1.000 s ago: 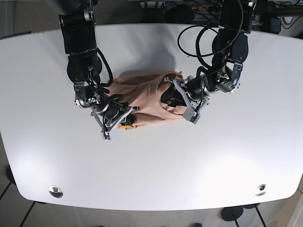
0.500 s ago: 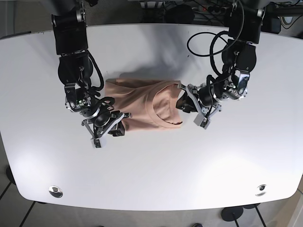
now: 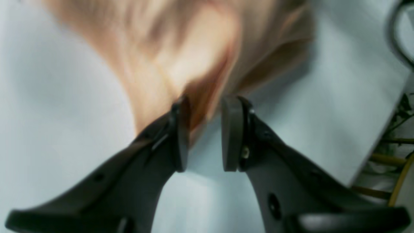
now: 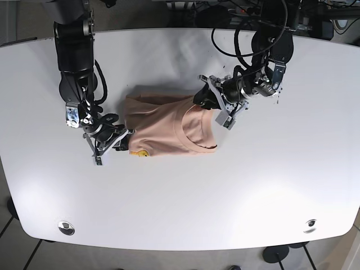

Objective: Fold the T-shirt properly
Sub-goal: 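Grasp opposite ends of the peach bundle with both grippers, then rotate the bundle with both grippers so its collar edge turns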

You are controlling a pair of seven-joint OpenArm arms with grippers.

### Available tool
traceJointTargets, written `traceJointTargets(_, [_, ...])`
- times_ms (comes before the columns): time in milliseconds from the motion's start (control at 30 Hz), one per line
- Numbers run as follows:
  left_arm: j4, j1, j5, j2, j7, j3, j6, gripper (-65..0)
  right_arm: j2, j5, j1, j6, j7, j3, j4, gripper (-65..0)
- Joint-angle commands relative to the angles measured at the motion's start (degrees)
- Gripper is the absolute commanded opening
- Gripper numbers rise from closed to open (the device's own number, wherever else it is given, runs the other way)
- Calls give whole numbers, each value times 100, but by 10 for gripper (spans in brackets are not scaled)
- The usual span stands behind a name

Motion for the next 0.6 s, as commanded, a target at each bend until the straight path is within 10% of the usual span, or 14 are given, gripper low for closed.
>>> traceJointTargets(33, [-374,-460,-97,-54,-300,-33,-18,-497,48,68,-8,46,145,22,264,-585])
traceJointTargets(367, [-2765,-2649,290,-195,-397,-24,-26,-497,-146,68,-1546,2,-338,22,2330,-585])
traceJointTargets(600, [-1604,-2570,676,-379,-380,-59,-26,-410,-49,60,-1731,-7,-347,-14,3218,-582])
